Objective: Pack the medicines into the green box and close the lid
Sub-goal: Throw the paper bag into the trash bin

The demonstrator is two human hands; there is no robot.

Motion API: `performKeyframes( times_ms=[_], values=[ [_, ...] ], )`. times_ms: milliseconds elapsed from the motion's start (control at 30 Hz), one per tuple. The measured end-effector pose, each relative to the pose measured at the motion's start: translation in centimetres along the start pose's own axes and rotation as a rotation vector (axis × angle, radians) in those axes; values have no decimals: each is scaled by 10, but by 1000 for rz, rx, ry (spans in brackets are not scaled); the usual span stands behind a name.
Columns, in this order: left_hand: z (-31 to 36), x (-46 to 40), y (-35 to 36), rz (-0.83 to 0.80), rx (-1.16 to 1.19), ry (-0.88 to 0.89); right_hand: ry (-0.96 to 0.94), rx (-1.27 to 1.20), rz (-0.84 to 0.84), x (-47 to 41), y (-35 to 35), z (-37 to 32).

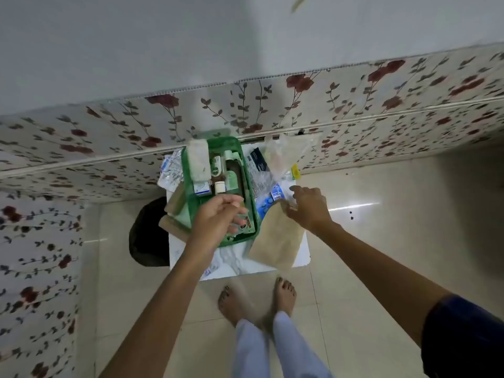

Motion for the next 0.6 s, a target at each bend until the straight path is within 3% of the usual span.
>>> performKeyframes(
  times_ms=[133,233,333,433,500,600],
  values=[
    [-7,-17,9,82,-137,117,-89,96,-117,-3,-9,2],
    [-3,-24,19,67,-245,211,-173,-51,-230,5,-40,0],
    [4,-29,35,-78,-357,243,-271,-200,-199,16,-82,-16],
    [4,-36,44,-82,-532,221,-276,-497,-204,18,-106,-35],
    [7,-42,40,6,-438,194,-219,-696,-141,9,-109,-41],
    [14,-48,26,159,-181,82,35,-890,136,-13,-101,-30]
  ],
)
Point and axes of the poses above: each hand's wrist, its own x-axis away from the middle knuckle, its own y-axis out of the palm, z = x × y, the point moved 2 cm from there along -x, towards the middle knuckle, and after that the axes turned 3 degrees about -x, right-handed, at the moved point
